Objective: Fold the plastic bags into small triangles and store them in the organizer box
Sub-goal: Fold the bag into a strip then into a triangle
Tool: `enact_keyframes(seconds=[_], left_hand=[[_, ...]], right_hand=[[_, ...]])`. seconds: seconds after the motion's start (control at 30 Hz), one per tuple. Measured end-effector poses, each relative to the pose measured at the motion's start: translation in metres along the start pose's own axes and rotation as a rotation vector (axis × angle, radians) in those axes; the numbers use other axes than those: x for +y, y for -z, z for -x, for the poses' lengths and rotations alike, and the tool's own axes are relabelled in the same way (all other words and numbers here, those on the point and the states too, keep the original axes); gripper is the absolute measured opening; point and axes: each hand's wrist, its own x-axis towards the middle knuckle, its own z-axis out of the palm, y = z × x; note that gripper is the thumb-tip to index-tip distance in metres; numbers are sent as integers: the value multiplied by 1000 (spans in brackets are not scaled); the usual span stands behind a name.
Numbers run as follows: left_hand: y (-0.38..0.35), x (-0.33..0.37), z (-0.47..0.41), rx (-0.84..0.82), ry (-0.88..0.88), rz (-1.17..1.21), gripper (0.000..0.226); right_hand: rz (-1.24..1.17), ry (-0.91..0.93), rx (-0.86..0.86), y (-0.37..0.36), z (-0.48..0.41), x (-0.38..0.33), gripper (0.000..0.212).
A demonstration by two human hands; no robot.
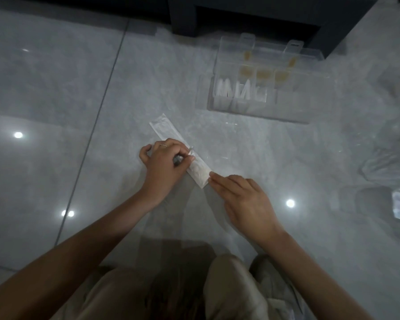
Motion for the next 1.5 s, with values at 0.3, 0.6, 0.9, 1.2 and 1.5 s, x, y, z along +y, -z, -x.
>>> enact_keyframes(seconds=[0.3, 0.6, 0.9, 1.2, 1.5], left_hand=[[0, -2, 2, 9, -60, -32, 20], [0, -6, 1, 20, -130, -103, 23], [9, -12, 22, -246, -825, -419, 59], [19, -34, 16, -383, -640, -554, 70], [19, -35, 15, -355, -663, -520, 67]], right_hand=[[120, 65, -43, -7, -8, -2, 46], [203, 16, -107, -17, -4, -6, 47], [175, 26, -30, -18, -5, -3, 44], [323, 49, -69, -15, -3, -2, 51], [389, 280, 159, -2, -36, 31, 15]])
